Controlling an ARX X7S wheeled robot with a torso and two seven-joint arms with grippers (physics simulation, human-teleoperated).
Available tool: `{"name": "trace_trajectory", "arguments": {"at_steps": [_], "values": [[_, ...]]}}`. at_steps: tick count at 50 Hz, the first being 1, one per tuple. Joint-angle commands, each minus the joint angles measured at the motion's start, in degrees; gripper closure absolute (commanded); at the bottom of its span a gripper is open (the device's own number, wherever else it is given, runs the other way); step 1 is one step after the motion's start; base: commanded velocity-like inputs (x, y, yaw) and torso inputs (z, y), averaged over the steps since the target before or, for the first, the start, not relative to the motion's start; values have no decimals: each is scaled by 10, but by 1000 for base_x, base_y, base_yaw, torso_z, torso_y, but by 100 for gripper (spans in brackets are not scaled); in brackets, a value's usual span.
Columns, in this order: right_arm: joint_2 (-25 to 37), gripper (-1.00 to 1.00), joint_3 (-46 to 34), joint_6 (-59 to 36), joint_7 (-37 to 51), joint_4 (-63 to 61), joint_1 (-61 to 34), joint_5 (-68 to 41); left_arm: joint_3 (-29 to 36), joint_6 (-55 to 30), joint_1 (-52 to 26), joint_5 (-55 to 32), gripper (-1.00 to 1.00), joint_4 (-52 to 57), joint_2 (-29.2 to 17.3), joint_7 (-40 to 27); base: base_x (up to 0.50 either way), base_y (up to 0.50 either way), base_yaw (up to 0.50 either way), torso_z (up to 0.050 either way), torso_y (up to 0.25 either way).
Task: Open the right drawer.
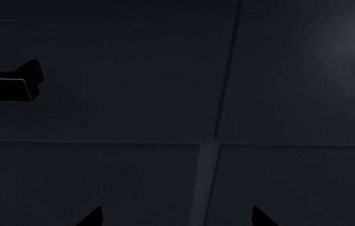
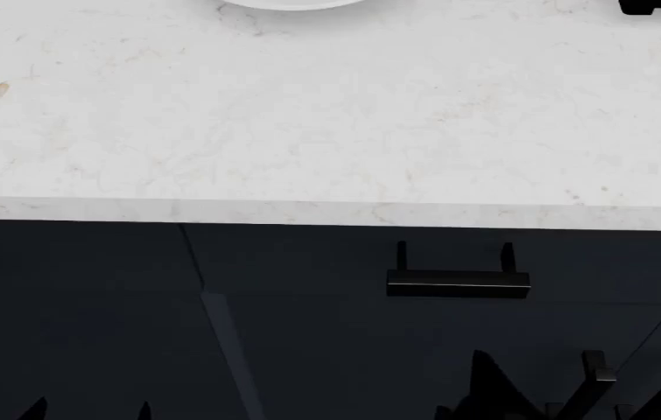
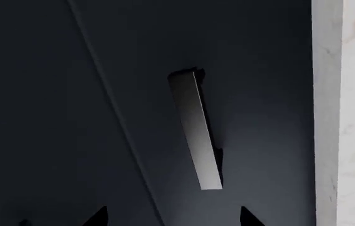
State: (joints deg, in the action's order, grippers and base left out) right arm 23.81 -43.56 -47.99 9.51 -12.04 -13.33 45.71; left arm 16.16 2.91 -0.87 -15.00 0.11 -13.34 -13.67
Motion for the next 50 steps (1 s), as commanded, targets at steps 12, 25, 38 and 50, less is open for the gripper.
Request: {"name": "trace_trajectory", "arguments": {"at_steps": [12,25,38,50], "values": [[13,-100,-49,-6,-30,64,-66,57,7,6,-2,-2,-100,-7,-4,-2,0,0,0,0,0],[10,-100,-74,1,-31,117,-98,81,13,-6,-2,-5,-100,3,-8,-7,0,0,0,0,0],[8,-100,-75,5,-30,143,-121,85,24,-4,-1,1,-100,0,-12,-5,0,0,0,0,0],[-15,-100,-84,14,-15,206,-151,89,33,-6,5,0,-100,12,-17,-4,0,0,0,0,0]]}}
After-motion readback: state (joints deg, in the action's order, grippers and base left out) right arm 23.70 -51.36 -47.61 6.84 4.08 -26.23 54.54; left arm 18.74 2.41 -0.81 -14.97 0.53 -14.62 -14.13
